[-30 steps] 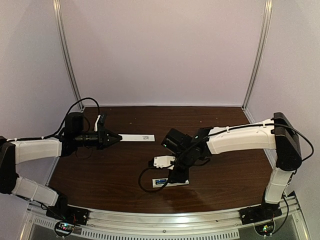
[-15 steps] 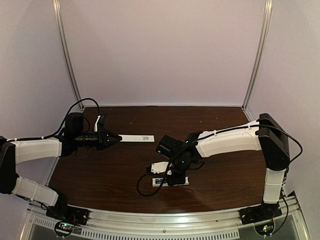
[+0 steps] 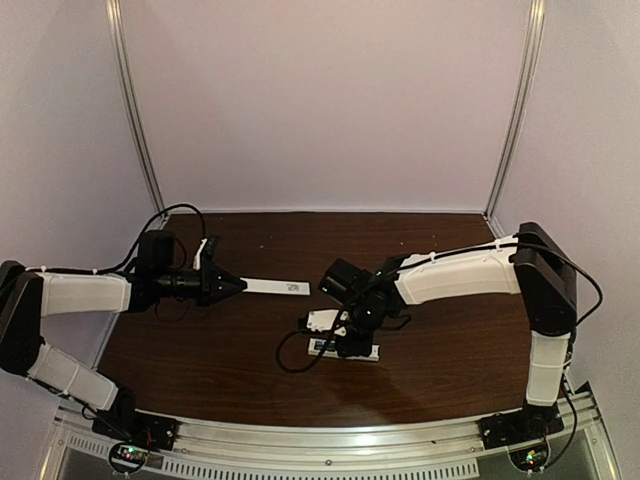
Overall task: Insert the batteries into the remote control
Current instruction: Move the remote control without the battery cover to the center of the board.
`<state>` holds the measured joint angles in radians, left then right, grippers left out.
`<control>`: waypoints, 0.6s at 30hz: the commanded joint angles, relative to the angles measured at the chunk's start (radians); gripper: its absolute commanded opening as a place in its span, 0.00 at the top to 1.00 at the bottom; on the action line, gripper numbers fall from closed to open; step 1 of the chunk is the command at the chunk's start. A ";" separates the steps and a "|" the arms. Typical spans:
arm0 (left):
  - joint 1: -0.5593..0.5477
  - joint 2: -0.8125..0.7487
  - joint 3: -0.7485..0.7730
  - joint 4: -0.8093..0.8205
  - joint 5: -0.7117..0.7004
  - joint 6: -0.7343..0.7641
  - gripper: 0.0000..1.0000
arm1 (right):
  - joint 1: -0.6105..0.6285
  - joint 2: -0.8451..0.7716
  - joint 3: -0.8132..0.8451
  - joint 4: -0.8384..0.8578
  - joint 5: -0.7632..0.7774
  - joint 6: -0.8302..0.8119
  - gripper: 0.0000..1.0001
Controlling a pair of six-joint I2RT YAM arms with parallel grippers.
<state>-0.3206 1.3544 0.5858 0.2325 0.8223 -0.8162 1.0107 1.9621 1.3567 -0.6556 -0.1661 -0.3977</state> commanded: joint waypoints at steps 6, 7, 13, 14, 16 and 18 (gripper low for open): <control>0.008 0.041 0.029 0.031 0.054 0.028 1.00 | -0.053 -0.053 0.005 0.034 0.054 -0.007 0.39; 0.008 0.045 0.029 0.033 0.060 0.027 1.00 | -0.053 -0.078 0.001 0.035 0.048 0.000 0.36; 0.001 0.061 0.027 0.045 0.105 0.028 1.00 | -0.053 -0.288 -0.063 0.054 0.056 0.035 0.29; -0.005 0.065 0.031 0.039 0.110 0.034 1.00 | -0.053 -0.321 -0.078 0.053 0.063 0.042 0.28; -0.030 0.081 0.043 0.028 0.120 0.047 1.00 | -0.054 -0.379 -0.102 0.045 0.083 0.057 0.28; -0.062 0.105 0.060 0.025 0.127 0.050 1.00 | -0.054 -0.424 -0.123 0.030 0.101 0.075 0.28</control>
<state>-0.3351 1.4204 0.5995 0.2375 0.9054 -0.7994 0.9558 1.6146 1.2831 -0.6083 -0.1181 -0.3691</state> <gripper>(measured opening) 0.023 0.717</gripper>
